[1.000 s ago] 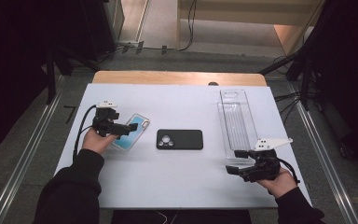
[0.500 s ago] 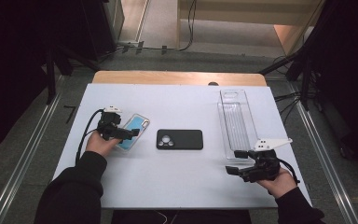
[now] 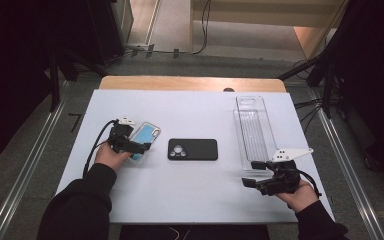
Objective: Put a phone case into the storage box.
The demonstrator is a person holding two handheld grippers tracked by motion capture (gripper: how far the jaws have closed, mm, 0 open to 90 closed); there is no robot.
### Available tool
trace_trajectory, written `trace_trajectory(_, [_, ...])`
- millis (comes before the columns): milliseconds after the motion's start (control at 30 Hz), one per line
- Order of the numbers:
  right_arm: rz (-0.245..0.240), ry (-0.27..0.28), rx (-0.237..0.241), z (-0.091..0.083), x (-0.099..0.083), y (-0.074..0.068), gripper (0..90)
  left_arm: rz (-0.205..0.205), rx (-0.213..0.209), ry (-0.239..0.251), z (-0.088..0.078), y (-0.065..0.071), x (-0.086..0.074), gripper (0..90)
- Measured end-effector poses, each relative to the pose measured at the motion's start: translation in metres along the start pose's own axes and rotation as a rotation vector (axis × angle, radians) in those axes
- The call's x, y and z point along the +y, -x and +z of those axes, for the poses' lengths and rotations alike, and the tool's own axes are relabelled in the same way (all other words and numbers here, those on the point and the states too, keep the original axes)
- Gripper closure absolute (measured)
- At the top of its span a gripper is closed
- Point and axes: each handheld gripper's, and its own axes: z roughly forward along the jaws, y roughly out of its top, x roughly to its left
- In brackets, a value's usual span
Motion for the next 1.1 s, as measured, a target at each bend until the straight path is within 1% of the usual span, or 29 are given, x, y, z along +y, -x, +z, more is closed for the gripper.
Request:
trace_trajectory(67, [0.001, 0.001, 0.000, -0.0001, 0.0000, -0.0002, 19.8, 0.044, 0.040, 0.006, 0.0021, 0.0052, -0.0033, 0.0])
trace_trajectory(100, [0.001, 0.001, 0.000, -0.0001, 0.0001, -0.0003, 19.8, 0.058, 0.055, 0.011, 0.0028, 0.0074, -0.0044, 0.0])
trace_trajectory(167, [0.002, 0.000, 0.001, -0.0003, 0.0001, -0.0005, 19.8, 0.049, 0.052, 0.015, 0.0024, 0.0068, -0.0049, 0.0])
trace_trajectory(200, [0.002, 0.000, 0.000, -0.0003, 0.0000, -0.0005, 19.8, 0.054, 0.054, 0.017, 0.0025, 0.0072, -0.0052, 0.0])
trace_trajectory(367, [-0.001, -0.002, -0.001, -0.0005, -0.0003, -0.0007, 19.8, 0.052, 0.058, 0.048, 0.0027, 0.0076, -0.0092, 0.0])
trace_trajectory(467, [-0.003, -0.003, -0.002, -0.0003, -0.0003, -0.0010, 19.8, 0.052, 0.064, 0.045, 0.0027, 0.0081, -0.0088, 0.0])
trace_trajectory(533, [-0.003, -0.003, -0.003, -0.0004, -0.0003, -0.0012, 19.8, 0.045, 0.069, 0.041, 0.0021, 0.0089, -0.0083, 0.3])
trace_trajectory(633, [-0.002, -0.002, -0.002, -0.0006, -0.0002, -0.0012, 19.8, 0.039, 0.075, 0.032, 0.0004, 0.0102, -0.0075, 3.3])
trace_trajectory(667, [-0.002, -0.002, -0.002, -0.0005, -0.0002, -0.0011, 19.8, 0.035, 0.075, 0.036, -0.0001, 0.0108, -0.0074, 5.5])
trace_trajectory(700, [-0.002, -0.003, -0.002, -0.0004, -0.0001, -0.0011, 19.8, 0.033, 0.076, 0.037, -0.0014, 0.0110, -0.0072, 8.3])
trace_trajectory(733, [-0.003, -0.002, -0.002, -0.0002, 0.0000, -0.0011, 19.8, 0.025, 0.076, 0.048, -0.0025, 0.0114, -0.0073, 13.3])
trace_trajectory(767, [-0.004, -0.002, -0.001, -0.0001, 0.0000, -0.0012, 19.8, 0.025, 0.077, 0.045, -0.0024, 0.0114, -0.0071, 15.9])
trace_trajectory(967, [0.006, 0.006, -0.003, 0.0003, 0.0002, -0.0018, 19.8, 0.021, 0.080, 0.037, -0.0026, 0.0116, -0.0057, 16.4])
trace_trajectory(1100, [0.005, 0.015, 0.000, 0.0001, 0.0005, -0.0024, 19.7, 0.020, 0.082, 0.020, -0.0031, 0.0119, -0.0036, 16.6])
